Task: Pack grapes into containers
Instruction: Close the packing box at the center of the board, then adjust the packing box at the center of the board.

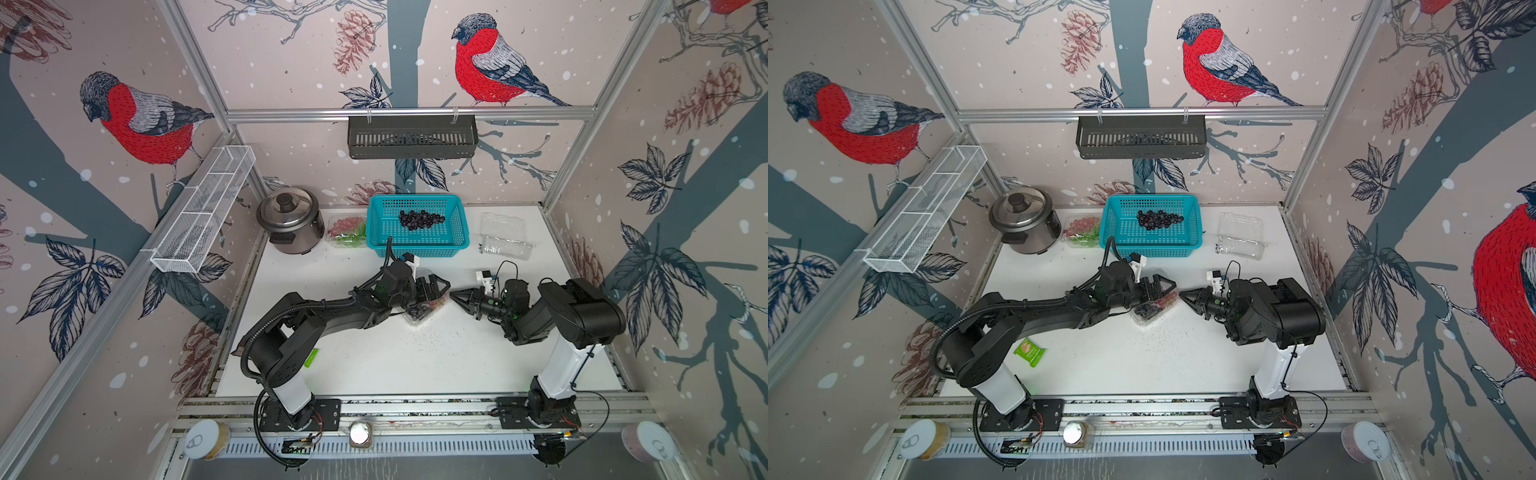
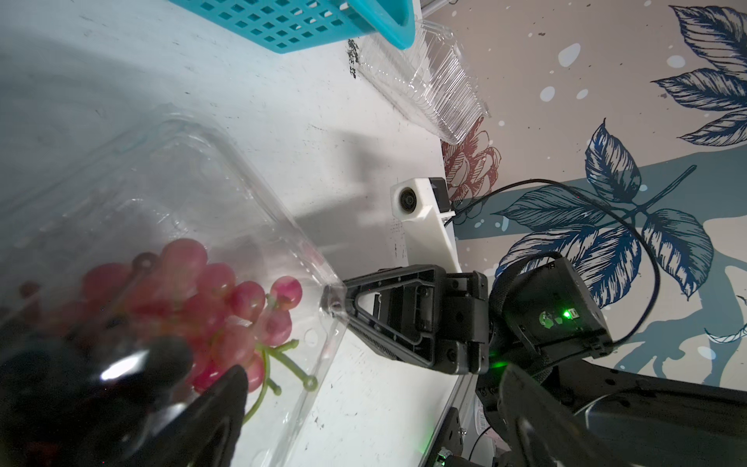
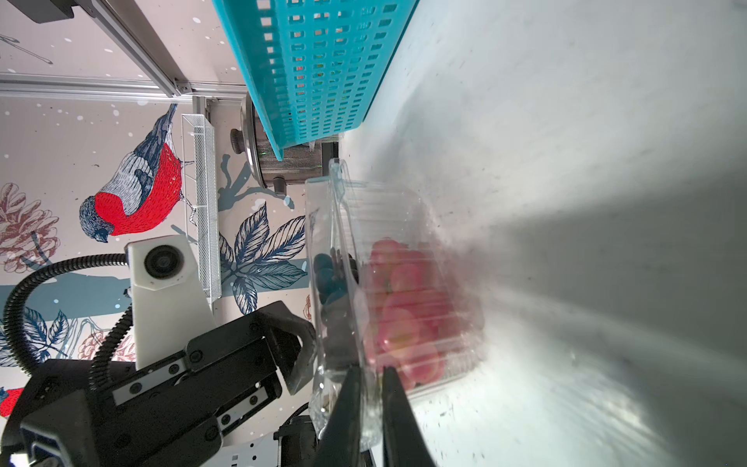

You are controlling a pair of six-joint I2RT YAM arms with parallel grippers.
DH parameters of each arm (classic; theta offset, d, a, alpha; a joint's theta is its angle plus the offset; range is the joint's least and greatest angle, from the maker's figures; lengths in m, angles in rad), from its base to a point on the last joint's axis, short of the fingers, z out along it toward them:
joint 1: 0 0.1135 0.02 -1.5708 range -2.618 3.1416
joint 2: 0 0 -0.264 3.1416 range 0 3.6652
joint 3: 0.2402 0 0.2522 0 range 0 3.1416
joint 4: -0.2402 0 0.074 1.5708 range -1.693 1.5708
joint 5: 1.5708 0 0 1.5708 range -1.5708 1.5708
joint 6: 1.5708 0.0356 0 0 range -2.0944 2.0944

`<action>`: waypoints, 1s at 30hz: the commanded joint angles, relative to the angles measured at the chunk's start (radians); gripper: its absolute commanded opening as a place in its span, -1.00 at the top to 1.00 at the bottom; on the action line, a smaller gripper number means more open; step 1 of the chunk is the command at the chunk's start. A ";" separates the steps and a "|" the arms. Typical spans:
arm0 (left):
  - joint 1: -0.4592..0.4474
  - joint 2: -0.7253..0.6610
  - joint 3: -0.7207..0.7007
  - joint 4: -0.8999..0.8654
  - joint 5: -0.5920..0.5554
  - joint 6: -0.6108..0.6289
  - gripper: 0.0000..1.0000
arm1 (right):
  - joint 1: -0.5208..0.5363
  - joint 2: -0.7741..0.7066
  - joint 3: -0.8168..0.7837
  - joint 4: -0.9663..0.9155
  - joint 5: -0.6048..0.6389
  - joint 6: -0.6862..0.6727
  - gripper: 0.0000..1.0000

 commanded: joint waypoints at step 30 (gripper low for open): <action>0.249 -0.270 -0.294 -0.061 0.044 -0.149 -0.94 | 0.109 -0.378 0.405 -1.134 0.462 -0.634 -0.99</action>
